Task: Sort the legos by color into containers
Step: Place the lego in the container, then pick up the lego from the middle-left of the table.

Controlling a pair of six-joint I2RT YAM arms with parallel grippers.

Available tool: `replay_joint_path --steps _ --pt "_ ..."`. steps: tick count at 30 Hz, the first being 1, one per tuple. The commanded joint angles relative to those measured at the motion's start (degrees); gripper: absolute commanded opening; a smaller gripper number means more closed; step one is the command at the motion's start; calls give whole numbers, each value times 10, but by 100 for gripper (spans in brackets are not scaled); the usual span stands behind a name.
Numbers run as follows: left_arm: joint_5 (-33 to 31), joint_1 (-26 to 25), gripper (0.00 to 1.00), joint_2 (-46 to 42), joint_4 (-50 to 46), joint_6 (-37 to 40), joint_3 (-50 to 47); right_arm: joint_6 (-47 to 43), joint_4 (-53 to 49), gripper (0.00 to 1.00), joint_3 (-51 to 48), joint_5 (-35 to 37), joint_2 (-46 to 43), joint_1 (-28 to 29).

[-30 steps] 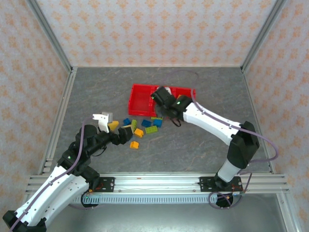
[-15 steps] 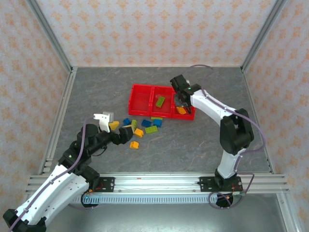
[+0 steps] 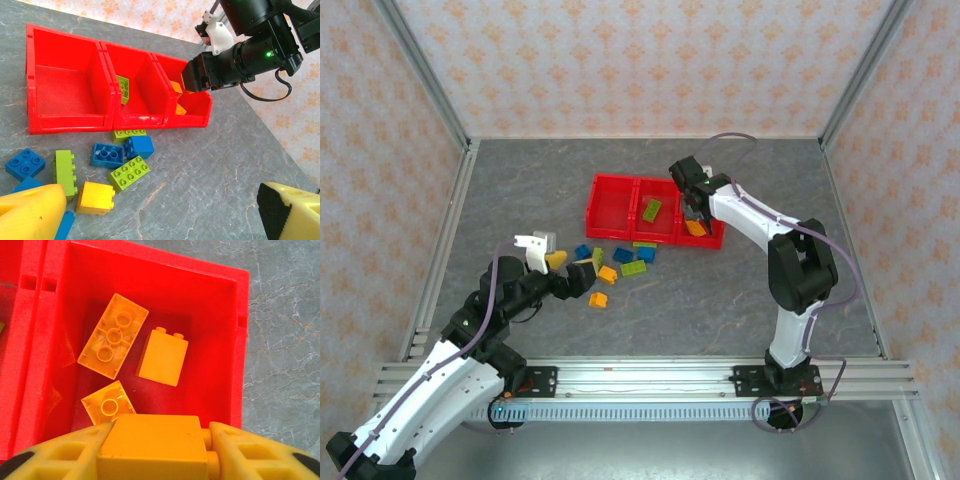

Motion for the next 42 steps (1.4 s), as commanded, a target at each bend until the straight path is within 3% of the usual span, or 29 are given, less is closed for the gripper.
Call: replay_joint_path --steps 1,6,10,13,16,18,21,23,30,36,42 --pt "-4 -2 99 1 -3 4 4 17 -23 56 2 28 4 5" --pt "-9 -2 99 1 -6 4 5 26 -31 74 0 31 -18 14" --pt "-23 -1 99 1 -11 2 6 29 -31 82 -2 26 -46 23" --pt "-45 -2 99 7 -22 -3 10 31 -21 87 -22 19 -85 26" --pt "-99 -4 99 36 -57 -28 27 50 4 100 -69 35 -141 25" --pt "-153 -6 99 72 -100 -56 49 61 9 100 -95 41 -176 17" --pt "-146 -10 99 145 -138 -92 74 61 23 100 -141 23 -228 5" --pt "-147 -30 99 190 -148 -135 80 56 37 100 -174 -3 -267 0" --pt "-248 -167 99 309 -159 -303 90 38 103 100 -288 -135 -377 -1" --pt "-306 -258 99 362 -90 -485 76 38 114 100 -342 -155 -427 0" --pt "-389 -291 99 397 -66 -661 63 43 127 100 -357 -180 -448 -1"
